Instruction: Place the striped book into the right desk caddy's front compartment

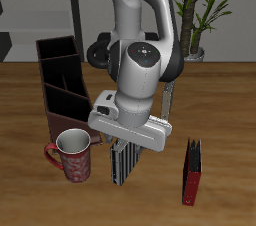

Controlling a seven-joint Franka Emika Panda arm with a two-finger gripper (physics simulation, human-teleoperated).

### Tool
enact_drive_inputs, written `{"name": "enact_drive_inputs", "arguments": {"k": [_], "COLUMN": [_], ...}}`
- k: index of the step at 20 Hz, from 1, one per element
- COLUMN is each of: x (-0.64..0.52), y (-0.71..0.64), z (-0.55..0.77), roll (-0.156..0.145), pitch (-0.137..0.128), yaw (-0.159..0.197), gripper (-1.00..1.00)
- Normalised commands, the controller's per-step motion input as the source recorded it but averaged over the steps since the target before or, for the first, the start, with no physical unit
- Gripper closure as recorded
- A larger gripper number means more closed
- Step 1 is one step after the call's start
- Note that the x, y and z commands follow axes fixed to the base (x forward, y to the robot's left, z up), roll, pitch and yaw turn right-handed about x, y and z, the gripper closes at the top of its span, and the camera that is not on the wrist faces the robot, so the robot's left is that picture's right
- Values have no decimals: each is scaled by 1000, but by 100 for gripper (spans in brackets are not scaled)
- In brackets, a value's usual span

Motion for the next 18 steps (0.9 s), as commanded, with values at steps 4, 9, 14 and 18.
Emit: {"name": "enact_drive_inputs", "arguments": {"k": [4, 9, 14, 18], "x": [13, 4, -61, -234], "y": [-8, 9, 19, 63], "z": [-19, 28, 119, 292], "roll": [1, 5, 9, 13], "pitch": [7, -7, -22, -46], "yaw": [-30, -5, 20, 49], "gripper": [100, 100, 100, 100]}}
